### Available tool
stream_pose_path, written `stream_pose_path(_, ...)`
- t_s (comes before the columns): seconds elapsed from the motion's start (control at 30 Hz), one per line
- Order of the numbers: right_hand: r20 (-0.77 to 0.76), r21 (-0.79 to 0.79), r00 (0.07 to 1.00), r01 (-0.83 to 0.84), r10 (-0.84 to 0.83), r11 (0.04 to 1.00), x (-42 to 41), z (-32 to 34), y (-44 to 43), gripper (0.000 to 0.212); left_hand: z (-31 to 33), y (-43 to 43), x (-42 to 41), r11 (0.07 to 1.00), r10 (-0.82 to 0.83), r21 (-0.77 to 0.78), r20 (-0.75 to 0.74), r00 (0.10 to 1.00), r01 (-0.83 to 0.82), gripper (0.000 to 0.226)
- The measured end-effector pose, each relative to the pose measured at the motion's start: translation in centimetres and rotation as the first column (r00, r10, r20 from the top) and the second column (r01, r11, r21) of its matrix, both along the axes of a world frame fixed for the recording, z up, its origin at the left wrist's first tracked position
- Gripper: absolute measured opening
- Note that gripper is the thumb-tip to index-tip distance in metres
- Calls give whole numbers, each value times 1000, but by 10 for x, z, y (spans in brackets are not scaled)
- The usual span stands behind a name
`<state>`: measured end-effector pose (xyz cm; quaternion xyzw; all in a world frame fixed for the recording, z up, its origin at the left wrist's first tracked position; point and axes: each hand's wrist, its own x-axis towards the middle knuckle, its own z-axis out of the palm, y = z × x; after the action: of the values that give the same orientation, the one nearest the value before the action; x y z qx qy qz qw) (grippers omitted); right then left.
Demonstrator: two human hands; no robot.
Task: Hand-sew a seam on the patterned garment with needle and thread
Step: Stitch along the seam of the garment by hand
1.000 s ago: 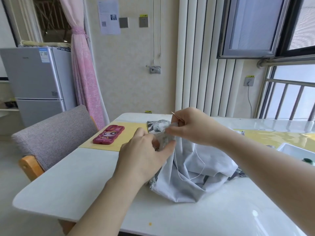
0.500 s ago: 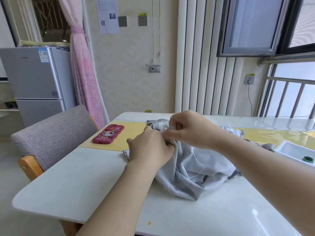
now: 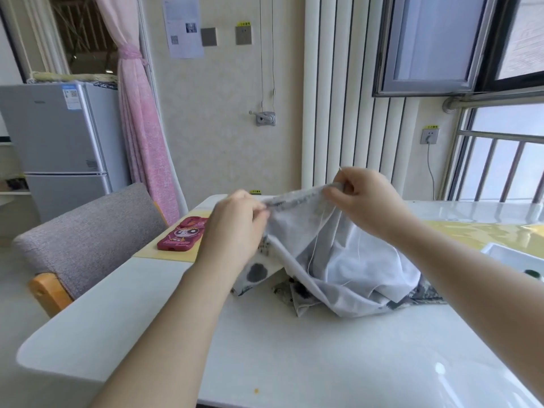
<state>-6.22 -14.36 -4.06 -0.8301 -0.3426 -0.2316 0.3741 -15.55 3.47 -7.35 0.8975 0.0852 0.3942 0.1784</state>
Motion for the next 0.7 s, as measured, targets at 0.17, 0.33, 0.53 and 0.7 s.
stream_pose_path(0.17,118,281,993,-40,6,959,-3,33,0,18,56,-6,1,998,-56,59,407,912,35,10)
stream_pose_path(0.33,58,179,996,-80,70,981,-1,7,-10,19,7,0,-7,944,-261,-176,121,958,280,17)
stream_pose_path(0.53,-153,-105,970,-205,188,973,-8,-49,-20,28,-71,4,-37,802,-448,-504,-156,880,319,27)
stream_pose_path(0.7,-230,-112,940,-283,252,953,-19,-55,-19,39,-79,4,-47,709,-478,-655,-172,861,263,15)
